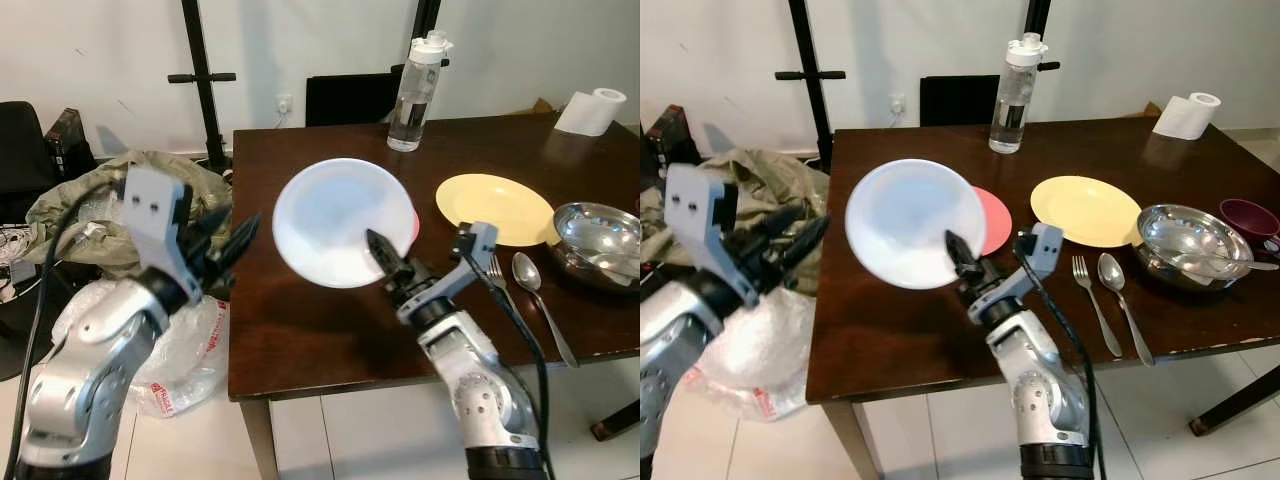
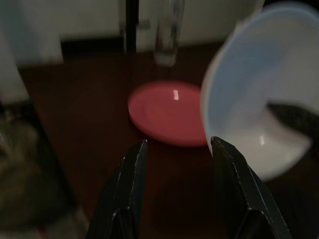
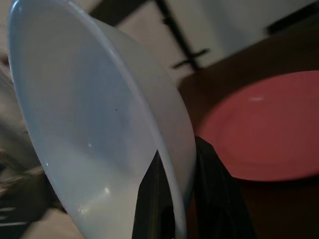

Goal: Setting the table

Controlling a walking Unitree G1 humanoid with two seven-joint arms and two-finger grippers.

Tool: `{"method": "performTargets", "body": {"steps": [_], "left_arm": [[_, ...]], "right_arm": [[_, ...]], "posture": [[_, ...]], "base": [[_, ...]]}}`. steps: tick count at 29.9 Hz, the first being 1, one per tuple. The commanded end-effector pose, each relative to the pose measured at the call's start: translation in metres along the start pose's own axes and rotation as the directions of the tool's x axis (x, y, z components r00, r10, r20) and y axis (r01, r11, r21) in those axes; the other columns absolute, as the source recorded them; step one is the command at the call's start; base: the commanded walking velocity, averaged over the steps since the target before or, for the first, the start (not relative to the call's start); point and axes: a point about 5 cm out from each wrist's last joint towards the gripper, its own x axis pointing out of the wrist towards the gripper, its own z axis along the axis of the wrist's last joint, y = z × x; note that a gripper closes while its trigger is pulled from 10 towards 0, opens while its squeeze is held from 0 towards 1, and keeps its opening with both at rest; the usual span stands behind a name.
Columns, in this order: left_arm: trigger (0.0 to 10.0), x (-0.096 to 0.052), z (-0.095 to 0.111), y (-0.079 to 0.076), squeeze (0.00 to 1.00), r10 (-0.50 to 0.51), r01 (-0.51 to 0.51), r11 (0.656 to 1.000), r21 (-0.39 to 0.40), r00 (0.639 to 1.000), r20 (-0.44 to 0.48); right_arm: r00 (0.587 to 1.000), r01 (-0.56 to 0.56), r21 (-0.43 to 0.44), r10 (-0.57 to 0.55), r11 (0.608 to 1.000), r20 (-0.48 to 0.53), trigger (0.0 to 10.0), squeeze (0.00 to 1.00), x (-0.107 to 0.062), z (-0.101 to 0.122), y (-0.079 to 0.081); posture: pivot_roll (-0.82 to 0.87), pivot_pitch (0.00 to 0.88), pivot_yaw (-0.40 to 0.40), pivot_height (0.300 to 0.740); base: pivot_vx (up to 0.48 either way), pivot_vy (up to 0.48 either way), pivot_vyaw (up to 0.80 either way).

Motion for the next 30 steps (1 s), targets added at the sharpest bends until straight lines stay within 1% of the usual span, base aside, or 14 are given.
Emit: {"method": "performTargets", "body": {"steps": [1, 3, 4, 5, 6, 9, 10, 11, 13, 16, 19, 20, 23, 30], "left_arm": [[10.0, -0.003, -0.014, -0.001, 0.00, 0.015, -0.016, 1.000, -0.016, 0.997, -0.080], [10.0, -0.004, -0.028, 0.000, 0.00, 0.049, -0.054, 0.998, -0.029, 0.987, -0.156], [10.0, -0.004, -0.028, 0.000, 0.00, 0.049, -0.054, 0.998, -0.029, 0.987, -0.156], [10.0, -0.006, -0.042, 0.000, 0.00, 0.075, -0.071, 0.997, 0.023, 0.965, -0.252], [10.0, -0.005, -0.050, -0.003, 0.00, 0.088, -0.067, 0.994, 0.082, 0.953, -0.291], [10.0, -0.004, -0.058, -0.008, 0.00, 0.094, -0.056, 0.990, 0.127, 0.942, -0.321], [10.0, 0.000, -0.058, -0.010, 0.00, 0.110, -0.075, 0.989, 0.131, 0.951, -0.290], [10.0, 0.000, -0.058, -0.010, 0.00, 0.110, -0.075, 0.989, 0.131, 0.951, -0.290], [10.0, 0.006, -0.057, -0.017, 0.00, 0.133, -0.118, 0.990, 0.080, 0.964, -0.231], [10.0, 0.012, -0.058, -0.023, 0.00, 0.142, -0.133, 0.989, 0.060, 0.972, -0.187], [10.0, 0.015, -0.059, -0.025, 0.00, 0.150, -0.143, 0.988, 0.050, 0.973, -0.175], [10.0, 0.021, -0.060, -0.026, 0.00, 0.181, -0.178, 0.983, 0.032, 0.971, -0.159], [10.0, 0.025, -0.061, -0.023, 0.00, 0.203, -0.202, 0.979, 0.023, 0.967, -0.152], [10.0, 0.030, -0.061, -0.021, 0.00, 0.241, -0.238, 0.970, 0.039, 0.962, -0.126]], "right_arm": [[0.996, 0.089, -0.064, -0.090, 0.994, -0.011, 10.0, 0.00, -0.008, -0.004, -0.012], [0.991, 0.131, -0.103, -0.133, 0.986, -0.010, 10.0, 0.00, -0.013, -0.005, -0.017], [0.991, 0.131, -0.103, -0.133, 0.986, -0.010, 10.0, 0.00, -0.013, -0.005, -0.017], [0.984, 0.178, -0.116, -0.179, 0.977, 0.002, 10.0, 0.00, -0.019, -0.005, -0.021], [0.979, 0.202, -0.146, -0.202, 0.969, 0.012, 10.0, 0.00, -0.025, -0.004, -0.022], [0.975, 0.222, -0.187, -0.222, 0.957, 0.026, 10.0, 0.00, -0.031, -0.003, -0.022], [0.976, 0.218, -0.224, -0.216, 0.950, 0.031, 10.0, 0.00, -0.033, -0.002, -0.019], [0.976, 0.218, -0.224, -0.216, 0.950, 0.031, 10.0, 0.00, -0.033, -0.002, -0.019], [0.978, 0.210, -0.264, -0.205, 0.941, 0.047, 10.0, 0.00, -0.037, 0.001, -0.014], [0.979, 0.204, -0.296, -0.196, 0.933, 0.059, 10.0, 0.00, -0.038, 0.004, -0.011], [0.979, 0.203, -0.302, -0.194, 0.931, 0.060, 10.0, 0.00, -0.038, 0.005, -0.012], [0.979, 0.205, -0.299, -0.197, 0.932, 0.058, 10.0, 0.00, -0.037, 0.004, -0.011], [0.977, 0.211, -0.282, -0.203, 0.936, 0.058, 10.0, 0.00, -0.036, 0.003, -0.010], [0.976, 0.219, -0.256, -0.214, 0.942, 0.046, 10.0, 0.00, -0.036, -0.003, -0.005]], "posture": [[0.12, 0.151, 0.088, 0.740], [0.11, 0.157, 0.091, 0.740], [0.11, 0.157, 0.091, 0.740], [0.11, 0.160, 0.096, 0.740], [0.11, 0.161, 0.097, 0.740], [0.10, 0.159, 0.099, 0.740], [0.09, 0.156, 0.097, 0.740], [0.09, 0.156, 0.097, 0.740], [0.08, 0.151, 0.091, 0.740], [0.06, 0.147, 0.084, 0.740], [0.06, 0.143, 0.080, 0.740], [0.06, 0.137, 0.080, 0.740], [0.06, 0.133, 0.083, 0.740], [0.06, 0.125, 0.088, 0.740]], "base": [[0.000, 0.000, 0.00], [0.000, 0.000, 0.00], [0.000, 0.000, 0.00], [0.000, 0.000, 0.00], [0.000, 0.000, 0.00], [0.000, 0.000, 0.00], [0.000, 0.000, 0.00], [0.000, 0.000, 0.00], [0.000, 0.000, 0.00], [0.000, 0.000, 0.00], [0.000, 0.000, 0.00], [0.000, 0.000, 0.00], [0.000, 0.000, 0.00], [0.000, 0.000, 0.00]]}}
